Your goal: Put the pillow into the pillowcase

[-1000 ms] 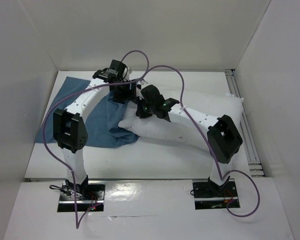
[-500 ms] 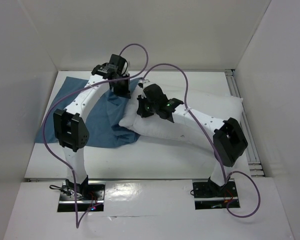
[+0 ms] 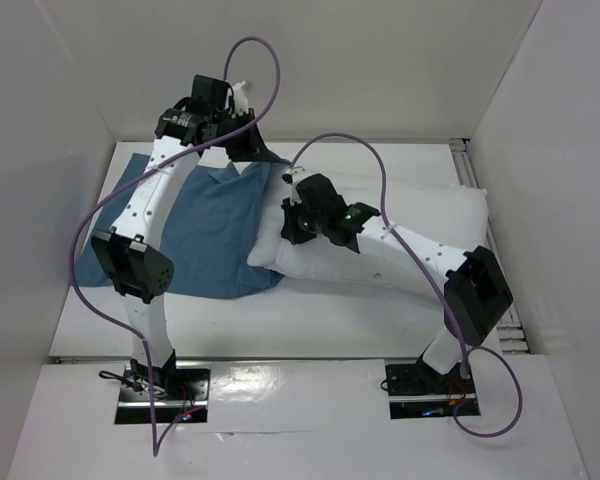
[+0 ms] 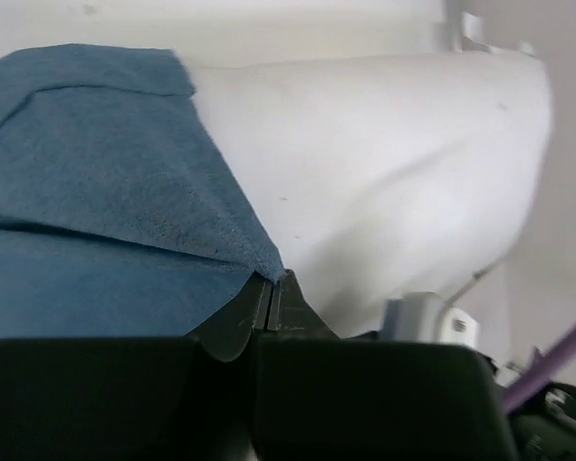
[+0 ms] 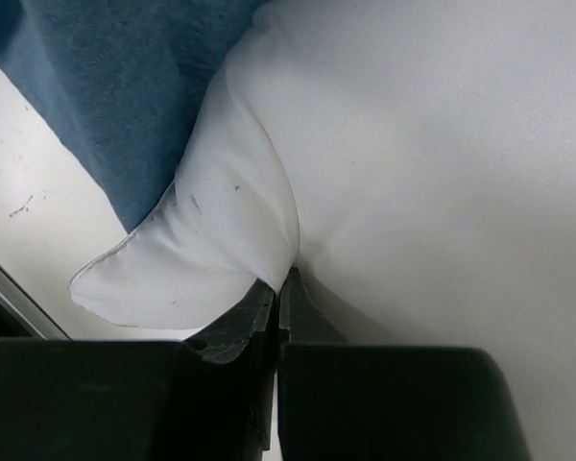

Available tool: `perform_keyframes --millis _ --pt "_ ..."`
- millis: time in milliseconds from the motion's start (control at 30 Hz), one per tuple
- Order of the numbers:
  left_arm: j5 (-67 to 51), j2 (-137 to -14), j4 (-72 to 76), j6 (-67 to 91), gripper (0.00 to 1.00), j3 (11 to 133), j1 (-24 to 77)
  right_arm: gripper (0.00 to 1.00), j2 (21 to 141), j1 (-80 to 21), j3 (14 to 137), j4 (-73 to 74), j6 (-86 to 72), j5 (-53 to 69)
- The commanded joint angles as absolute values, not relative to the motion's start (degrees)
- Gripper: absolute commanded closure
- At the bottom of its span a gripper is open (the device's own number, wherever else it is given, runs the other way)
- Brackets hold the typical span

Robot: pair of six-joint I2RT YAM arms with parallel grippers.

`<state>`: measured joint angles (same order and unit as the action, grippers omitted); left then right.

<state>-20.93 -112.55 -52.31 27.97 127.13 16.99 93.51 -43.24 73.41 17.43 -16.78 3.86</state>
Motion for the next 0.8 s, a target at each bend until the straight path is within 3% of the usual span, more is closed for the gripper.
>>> perform_keyframes --millis 0,167,367,633,667,700,767 --pt "-32.94 -108.29 -50.8 30.59 1.0 128.76 16.96 1.0 88.78 -45.43 74.09 23.81 -16.0 2.13" --pt "-42.61 -107.58 -50.8 31.11 1.0 129.29 16.96 1.0 86.84 -47.81 80.32 30.57 -16.0 -2.19" --pt "-43.06 -112.4 -49.75 31.11 1.0 129.29 16.44 1.0 90.96 -44.92 85.08 29.1 -13.97 -11.86" --pt "-40.7 -112.5 -46.95 31.11 0.99 123.58 16.44 1.0 100.17 -34.11 82.62 16.97 -15.11 -0.63" --pt "-39.91 -112.5 -46.32 31.64 0.91 123.57 15.83 1.0 101.15 -34.1 82.62 16.96 -15.12 2.17" --pt "-39.9 -114.07 -45.8 31.64 0.6 124.1 15.82 1.0 102.12 -34.1 82.62 16.96 -15.64 3.24" --pt "-37.89 -116.7 -46.4 31.03 0.26 126.72 15.82 1.0 104.14 -34.1 83.14 16.18 -16.34 6.57"
